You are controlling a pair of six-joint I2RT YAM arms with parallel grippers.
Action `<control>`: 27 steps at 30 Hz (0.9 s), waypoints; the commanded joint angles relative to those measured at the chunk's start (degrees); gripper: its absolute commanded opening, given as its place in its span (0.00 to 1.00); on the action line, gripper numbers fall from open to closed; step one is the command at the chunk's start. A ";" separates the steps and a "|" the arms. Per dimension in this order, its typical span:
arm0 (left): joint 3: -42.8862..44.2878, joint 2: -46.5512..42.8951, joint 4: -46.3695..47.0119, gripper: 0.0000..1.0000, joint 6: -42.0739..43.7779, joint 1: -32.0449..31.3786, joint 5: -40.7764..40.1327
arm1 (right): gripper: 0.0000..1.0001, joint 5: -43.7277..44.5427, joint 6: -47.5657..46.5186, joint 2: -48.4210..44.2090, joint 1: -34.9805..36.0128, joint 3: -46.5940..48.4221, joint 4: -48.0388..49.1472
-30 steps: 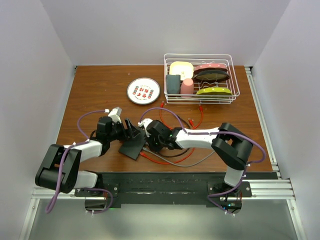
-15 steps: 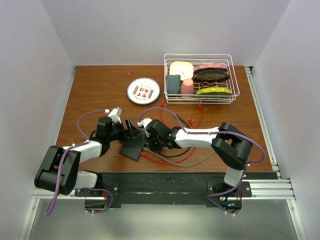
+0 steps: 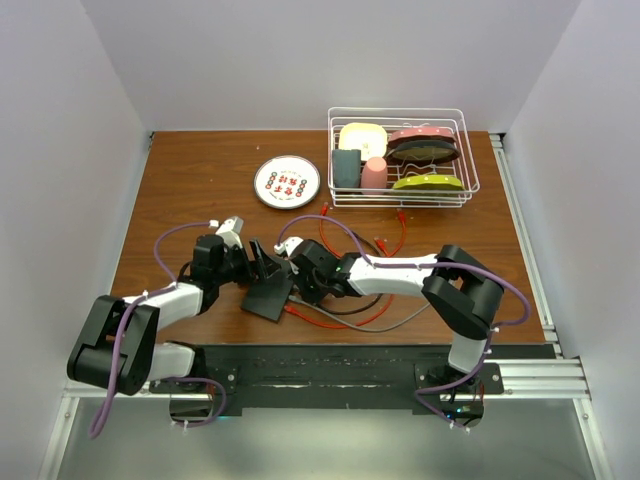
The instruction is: Insert the plug into the switch port
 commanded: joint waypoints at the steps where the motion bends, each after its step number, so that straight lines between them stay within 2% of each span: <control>1: -0.46 -1.16 -1.33 0.80 -0.85 -0.37 2.51 | 0.00 3.63 -0.75 -2.86 -0.36 1.59 -0.31; 14: -0.38 0.60 -1.85 0.76 -0.50 -0.37 0.92 | 0.00 5.21 0.48 -7.70 -0.27 -1.57 3.11; 27: -0.29 0.87 -2.03 0.72 -0.41 -0.37 0.75 | 0.00 6.09 -0.13 -6.02 -0.27 -3.06 1.97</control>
